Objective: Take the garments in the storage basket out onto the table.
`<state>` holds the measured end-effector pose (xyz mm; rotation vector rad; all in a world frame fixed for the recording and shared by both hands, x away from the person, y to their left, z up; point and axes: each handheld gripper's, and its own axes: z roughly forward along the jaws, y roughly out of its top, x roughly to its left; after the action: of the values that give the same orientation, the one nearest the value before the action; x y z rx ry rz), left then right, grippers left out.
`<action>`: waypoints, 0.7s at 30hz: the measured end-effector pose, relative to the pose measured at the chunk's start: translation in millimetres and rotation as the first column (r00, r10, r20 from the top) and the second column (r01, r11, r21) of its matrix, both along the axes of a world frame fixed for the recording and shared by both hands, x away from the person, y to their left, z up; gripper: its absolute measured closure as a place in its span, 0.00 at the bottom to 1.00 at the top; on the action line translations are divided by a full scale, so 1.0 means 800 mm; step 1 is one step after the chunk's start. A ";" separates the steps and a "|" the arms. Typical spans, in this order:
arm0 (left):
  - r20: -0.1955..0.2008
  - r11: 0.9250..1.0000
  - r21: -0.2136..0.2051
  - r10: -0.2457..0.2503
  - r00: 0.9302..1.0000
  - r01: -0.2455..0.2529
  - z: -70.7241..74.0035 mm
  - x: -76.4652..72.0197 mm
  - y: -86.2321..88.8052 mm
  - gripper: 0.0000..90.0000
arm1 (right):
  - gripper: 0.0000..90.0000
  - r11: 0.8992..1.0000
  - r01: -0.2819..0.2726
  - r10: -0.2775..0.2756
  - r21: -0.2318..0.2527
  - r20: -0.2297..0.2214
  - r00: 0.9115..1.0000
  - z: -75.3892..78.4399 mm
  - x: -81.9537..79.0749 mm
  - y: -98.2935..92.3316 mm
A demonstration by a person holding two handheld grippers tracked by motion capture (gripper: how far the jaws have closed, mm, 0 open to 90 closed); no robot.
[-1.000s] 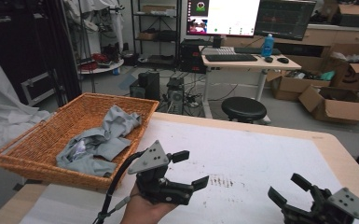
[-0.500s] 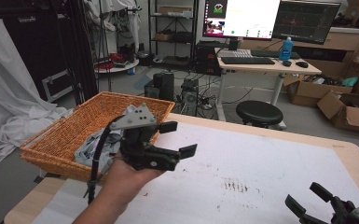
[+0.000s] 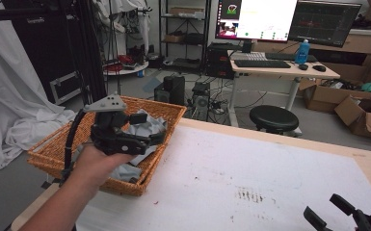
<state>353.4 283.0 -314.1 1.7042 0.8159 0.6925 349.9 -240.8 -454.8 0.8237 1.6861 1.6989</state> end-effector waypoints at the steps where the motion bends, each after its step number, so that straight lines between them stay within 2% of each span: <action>1: -0.005 1.000 0.004 0.016 1.000 -0.016 0.000 0.003 0.005 0.17 | 0.13 1.000 0.000 0.000 0.000 0.000 1.000 0.000 0.000 0.000; 3: -0.018 0.999 0.023 0.043 0.999 -0.043 0.000 0.008 0.017 0.17 | 0.13 1.000 0.000 0.000 0.001 0.000 1.000 0.000 0.000 0.000; 8: -0.055 0.995 0.010 0.102 0.993 -0.102 -0.008 0.025 0.042 0.17 | 0.13 1.000 0.000 0.000 0.001 -0.001 1.000 0.000 0.000 0.000; 13: -0.104 0.988 0.020 0.154 0.983 -0.152 -0.018 0.048 0.059 0.17 | 0.13 1.000 0.001 -0.001 0.001 0.001 1.000 0.000 0.000 0.000; 17: -0.141 0.984 0.057 0.175 0.974 -0.169 -0.026 0.065 0.066 0.17 | 0.13 1.000 0.000 0.000 0.001 0.001 1.000 0.000 0.000 0.000; 21: -0.182 0.978 0.087 0.200 0.963 -0.187 -0.038 0.082 0.074 0.17 | 0.13 1.000 0.001 -0.001 0.002 -0.001 1.000 0.000 0.000 0.000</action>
<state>418.6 342.3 -344.3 1.7871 1.1163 0.7033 349.8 -240.9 -454.9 0.8261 1.6840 1.7004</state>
